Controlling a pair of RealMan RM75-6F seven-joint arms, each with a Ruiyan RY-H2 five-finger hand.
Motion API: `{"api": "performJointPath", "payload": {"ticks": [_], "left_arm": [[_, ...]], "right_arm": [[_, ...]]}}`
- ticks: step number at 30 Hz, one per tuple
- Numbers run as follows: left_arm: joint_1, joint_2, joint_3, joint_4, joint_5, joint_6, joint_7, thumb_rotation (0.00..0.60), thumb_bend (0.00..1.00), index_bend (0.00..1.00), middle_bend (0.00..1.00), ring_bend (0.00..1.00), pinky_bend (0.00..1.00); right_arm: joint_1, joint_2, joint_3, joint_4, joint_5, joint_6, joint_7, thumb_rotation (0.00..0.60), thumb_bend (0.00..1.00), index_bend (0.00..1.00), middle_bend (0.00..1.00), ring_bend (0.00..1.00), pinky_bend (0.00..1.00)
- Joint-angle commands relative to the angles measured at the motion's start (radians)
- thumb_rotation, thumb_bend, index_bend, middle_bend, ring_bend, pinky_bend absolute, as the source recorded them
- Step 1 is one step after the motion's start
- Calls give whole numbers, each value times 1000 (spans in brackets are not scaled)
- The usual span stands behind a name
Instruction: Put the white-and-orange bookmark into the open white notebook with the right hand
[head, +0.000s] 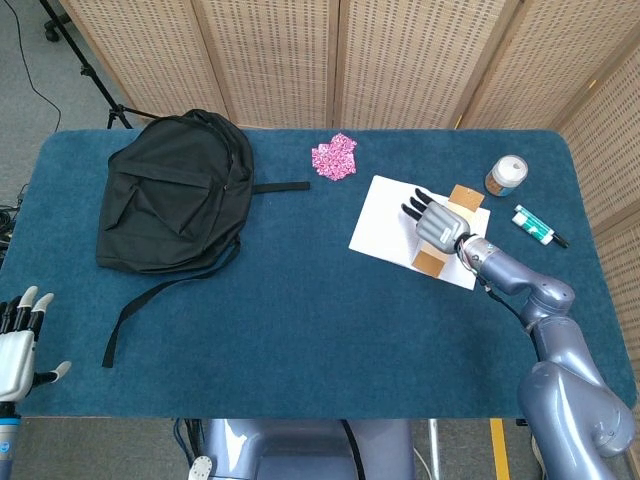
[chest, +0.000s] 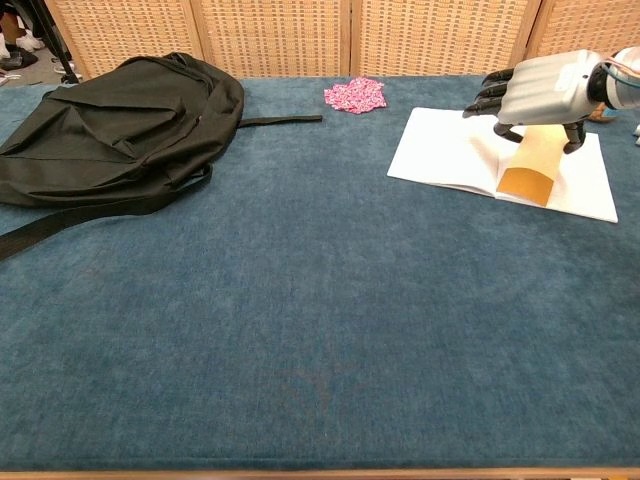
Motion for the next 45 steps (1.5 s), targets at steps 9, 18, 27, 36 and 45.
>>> {"api": "performJointPath", "payload": {"ticks": [9,18,27,36,45], "left_arm": [[-1,2,4,-1,0,-2,-1,600,0,0,0,0,0],[-2,2,9,0,2,-4,-1,600,0,0,0,0,0],[-2,6,8,4,1,-6,-13,600,0,0,0,0,0],[-3,23,8,-1,-4,-19,-46,600,0,0,0,0,0],[1,44,13,-12,15,-15,-84,600,0,0,0,0,0]], "right_arm": [[-2,-15,-17,47,-1,-1,-78,600,301,447,0,0,0],[-11,-32,0,69,22,8,-164,600,260,204,0,0,0],[-13,-21,0,48,30,23,-174,600,260,155,0,0,0],[-66,83,121,-183,175,112,211,600,793,154,0,0,0],[-79,244,204,-514,299,39,311,600,1000,154,0,0,4]]}}
